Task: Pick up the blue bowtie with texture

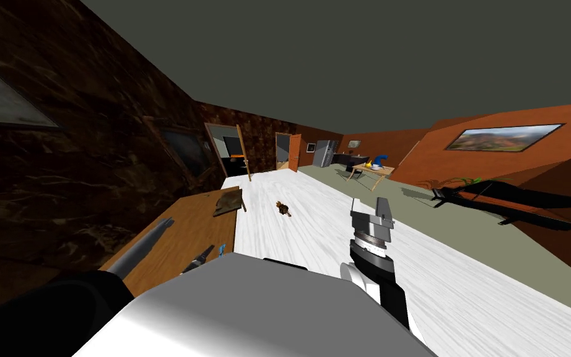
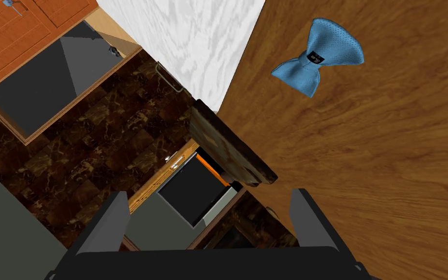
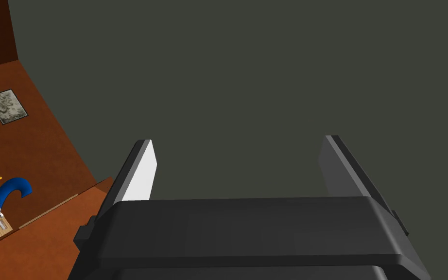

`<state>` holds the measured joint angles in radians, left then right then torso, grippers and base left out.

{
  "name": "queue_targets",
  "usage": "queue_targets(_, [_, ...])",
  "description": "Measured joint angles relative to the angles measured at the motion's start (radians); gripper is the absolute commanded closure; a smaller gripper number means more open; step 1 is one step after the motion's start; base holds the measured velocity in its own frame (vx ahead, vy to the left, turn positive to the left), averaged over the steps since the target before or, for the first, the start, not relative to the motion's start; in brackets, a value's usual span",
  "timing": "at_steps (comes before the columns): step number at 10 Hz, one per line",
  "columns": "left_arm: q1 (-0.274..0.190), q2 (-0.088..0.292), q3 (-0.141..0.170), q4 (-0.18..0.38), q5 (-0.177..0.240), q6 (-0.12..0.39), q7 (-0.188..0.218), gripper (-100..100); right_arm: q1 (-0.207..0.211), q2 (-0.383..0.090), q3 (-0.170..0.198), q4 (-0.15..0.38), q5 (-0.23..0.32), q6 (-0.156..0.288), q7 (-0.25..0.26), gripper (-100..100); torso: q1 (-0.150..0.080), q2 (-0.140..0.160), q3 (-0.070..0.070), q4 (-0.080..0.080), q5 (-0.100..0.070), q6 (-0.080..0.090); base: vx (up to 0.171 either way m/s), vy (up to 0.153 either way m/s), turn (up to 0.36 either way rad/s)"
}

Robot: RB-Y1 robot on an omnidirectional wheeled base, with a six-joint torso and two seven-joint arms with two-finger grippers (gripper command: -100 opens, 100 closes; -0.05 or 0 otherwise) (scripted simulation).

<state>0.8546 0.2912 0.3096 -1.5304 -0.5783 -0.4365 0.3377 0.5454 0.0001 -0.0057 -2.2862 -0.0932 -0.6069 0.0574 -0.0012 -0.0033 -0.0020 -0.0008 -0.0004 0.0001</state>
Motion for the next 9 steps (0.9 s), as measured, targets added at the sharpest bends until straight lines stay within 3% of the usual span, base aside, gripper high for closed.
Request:
queue_targets(4, [0.031,0.041,0.021,0.159,-0.094,-0.016,0.063,-100,0.000,0.000,0.000,0.000,0.000,0.000,0.000,0,0.000,-0.001,-0.001,0.000,0.000,0.000,0.069,0.002,-0.191])
queue_targets(6, [0.055,0.054,0.014,0.164,-0.114,0.004,0.099,-100,0.000,0.000,0.000,0.000,0.000,0.000,0.000,0,-0.001,0.001,0.001,0.000,0.000,-0.001,0.029,-0.005,-0.072])
queue_targets(8, [0.052,0.067,0.027,0.237,-0.139,-0.020,0.109,-100,0.000,0.000,0.000,0.000,0.000,0.000,0.000,0,-0.001,0.001,0.001,0.000,0.000,-0.001,0.040,-0.006,-0.198])
queue_targets(9, [0.077,0.075,0.020,0.243,-0.160,-0.015,0.131,-100,0.000,0.000,0.000,0.000,0.000,0.000,0.000,0,-0.001,0.001,0.000,0.000,0.000,0.000,0.041,0.002,-0.103])
